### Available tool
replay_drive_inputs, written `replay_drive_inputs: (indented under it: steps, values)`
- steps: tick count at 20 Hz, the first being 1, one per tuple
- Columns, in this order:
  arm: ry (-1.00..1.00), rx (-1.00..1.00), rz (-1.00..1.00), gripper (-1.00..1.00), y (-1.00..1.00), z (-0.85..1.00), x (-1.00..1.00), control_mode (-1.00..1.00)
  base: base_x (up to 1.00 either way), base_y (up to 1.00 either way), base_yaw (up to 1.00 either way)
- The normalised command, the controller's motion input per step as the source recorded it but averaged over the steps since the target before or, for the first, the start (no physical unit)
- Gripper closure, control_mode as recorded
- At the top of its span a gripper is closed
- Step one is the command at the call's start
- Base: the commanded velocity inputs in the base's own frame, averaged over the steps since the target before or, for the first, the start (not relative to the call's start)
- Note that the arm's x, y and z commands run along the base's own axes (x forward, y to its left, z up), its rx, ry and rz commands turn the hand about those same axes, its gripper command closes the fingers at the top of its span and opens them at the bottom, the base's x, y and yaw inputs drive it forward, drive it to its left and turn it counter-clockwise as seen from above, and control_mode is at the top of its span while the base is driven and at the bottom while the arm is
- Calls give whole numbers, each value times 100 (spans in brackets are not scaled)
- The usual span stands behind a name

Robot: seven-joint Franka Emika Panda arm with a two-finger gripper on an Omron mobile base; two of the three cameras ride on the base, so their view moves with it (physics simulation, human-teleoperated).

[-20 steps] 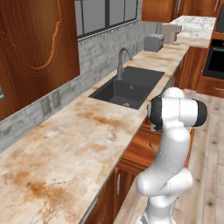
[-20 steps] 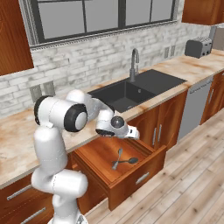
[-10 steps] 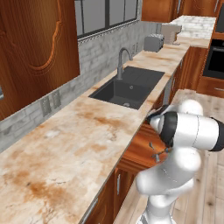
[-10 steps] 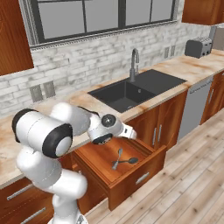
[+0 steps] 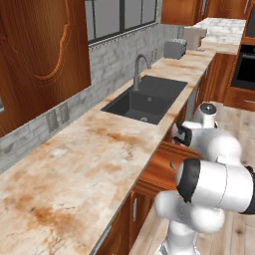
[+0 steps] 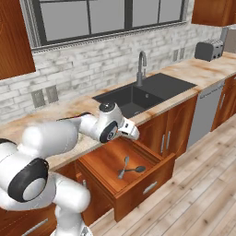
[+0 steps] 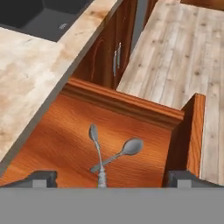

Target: Organize the utensils by type. Pick up the wooden spoons from the counter and place them in the open cabinet. Then pick up the metallic utensils from the counter and place them in the open drawer.

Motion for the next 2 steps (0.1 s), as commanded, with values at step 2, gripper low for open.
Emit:
replay_drive_inputs:
  steps: [2]
  values:
    - [13,3,0,-100,0,53,-60,-100,0,0,0]
